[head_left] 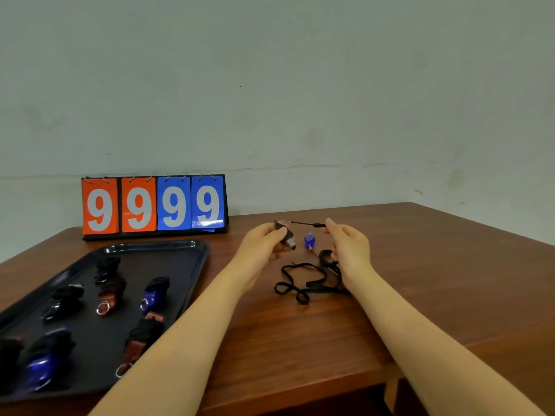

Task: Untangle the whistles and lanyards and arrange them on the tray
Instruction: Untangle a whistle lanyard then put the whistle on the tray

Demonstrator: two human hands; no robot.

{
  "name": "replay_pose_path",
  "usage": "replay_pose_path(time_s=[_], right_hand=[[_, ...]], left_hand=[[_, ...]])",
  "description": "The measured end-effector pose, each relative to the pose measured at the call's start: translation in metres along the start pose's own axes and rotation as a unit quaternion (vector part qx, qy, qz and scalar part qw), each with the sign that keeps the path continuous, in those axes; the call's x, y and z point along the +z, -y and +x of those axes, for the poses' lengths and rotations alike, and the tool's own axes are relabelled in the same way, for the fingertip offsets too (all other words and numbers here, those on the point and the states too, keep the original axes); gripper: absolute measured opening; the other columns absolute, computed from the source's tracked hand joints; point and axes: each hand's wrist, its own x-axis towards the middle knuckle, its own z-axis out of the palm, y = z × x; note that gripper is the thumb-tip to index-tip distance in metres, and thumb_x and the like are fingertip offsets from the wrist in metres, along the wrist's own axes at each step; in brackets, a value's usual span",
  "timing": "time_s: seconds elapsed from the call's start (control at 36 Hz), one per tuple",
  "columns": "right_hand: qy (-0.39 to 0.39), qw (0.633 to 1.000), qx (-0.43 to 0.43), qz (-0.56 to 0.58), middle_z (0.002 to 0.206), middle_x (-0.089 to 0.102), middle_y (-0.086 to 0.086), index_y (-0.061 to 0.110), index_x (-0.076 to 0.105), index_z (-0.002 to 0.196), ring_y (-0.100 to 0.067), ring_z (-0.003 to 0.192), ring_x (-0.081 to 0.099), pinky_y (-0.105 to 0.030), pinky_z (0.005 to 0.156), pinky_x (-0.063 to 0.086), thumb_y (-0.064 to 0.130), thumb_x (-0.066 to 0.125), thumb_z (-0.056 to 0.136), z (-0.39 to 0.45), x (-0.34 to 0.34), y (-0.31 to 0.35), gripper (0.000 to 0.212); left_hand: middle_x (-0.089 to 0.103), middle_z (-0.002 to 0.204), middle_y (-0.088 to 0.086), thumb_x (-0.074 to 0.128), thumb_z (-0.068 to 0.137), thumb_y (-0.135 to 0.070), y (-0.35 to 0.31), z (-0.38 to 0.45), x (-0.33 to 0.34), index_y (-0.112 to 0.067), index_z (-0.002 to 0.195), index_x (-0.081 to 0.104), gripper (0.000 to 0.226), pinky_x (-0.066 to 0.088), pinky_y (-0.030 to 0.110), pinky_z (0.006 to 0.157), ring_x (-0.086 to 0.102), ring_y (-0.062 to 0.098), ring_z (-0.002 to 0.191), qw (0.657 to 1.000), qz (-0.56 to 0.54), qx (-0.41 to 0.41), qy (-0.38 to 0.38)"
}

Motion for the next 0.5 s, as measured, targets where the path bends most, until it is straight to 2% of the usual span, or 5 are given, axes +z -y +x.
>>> replay_pose_path(time_s=[0.11,0.22,0.31,0.39,0.5], right_hand=[[0.058,0.983,-0.100,-0.139,0.071,0.060,0.003,0.016,0.067,0.084,-0.009,0.065,0.053,-0.023,0.062,0.041,0.033,0.056,0.095,-0.003,0.004,-0.007,0.023],[0.166,0.917,-0.195,-0.307,0.088,0.066,0.009,0.023,0.066,0.092,-0.005,0.083,0.059,-0.025,0.074,0.049,0.031,0.054,0.096,-0.008,0.009,-0.017,0.014],[0.213,0.886,-0.217,-0.350,0.091,0.069,0.010,0.027,0.066,0.097,-0.006,0.086,0.061,-0.030,0.082,0.052,0.031,0.054,0.096,-0.010,0.012,-0.018,0.012],[0.244,0.871,-0.244,-0.349,0.094,0.069,0.012,0.028,0.067,0.100,-0.002,0.087,0.061,-0.030,0.085,0.051,0.031,0.054,0.096,-0.015,0.014,-0.017,0.013],[0.271,0.860,-0.267,-0.341,0.097,0.069,0.014,0.028,0.068,0.105,-0.001,0.091,0.061,-0.029,0.088,0.051,0.029,0.053,0.096,-0.019,0.016,-0.015,0.016]], left_hand=[[0.071,0.104,0.013,0.053,0.096,-0.006,0.002,0.001,-0.005,-0.005,0.112,0.062,0.018,0.056,0.029,0.083,0.071,0.020,0.094,0.985,-0.172,-0.002,-0.019],[0.067,0.113,0.020,0.056,0.093,-0.001,0.005,0.006,-0.011,0.005,0.121,0.057,0.029,0.059,0.030,0.082,0.069,0.025,0.102,0.958,-0.280,-0.013,-0.058],[0.068,0.111,0.018,0.059,0.091,-0.003,0.008,0.007,-0.012,0.003,0.120,0.059,0.029,0.058,0.029,0.082,0.069,0.022,0.100,0.960,-0.261,-0.011,-0.095],[0.070,0.102,0.011,0.063,0.090,-0.008,0.011,0.008,-0.011,-0.002,0.115,0.065,0.026,0.055,0.030,0.088,0.067,0.017,0.093,0.975,-0.182,-0.010,-0.126],[0.071,0.105,0.009,0.064,0.090,-0.011,0.016,0.009,-0.010,-0.013,0.108,0.069,0.019,0.054,0.029,0.087,0.066,0.020,0.100,0.984,-0.122,-0.005,-0.128]])
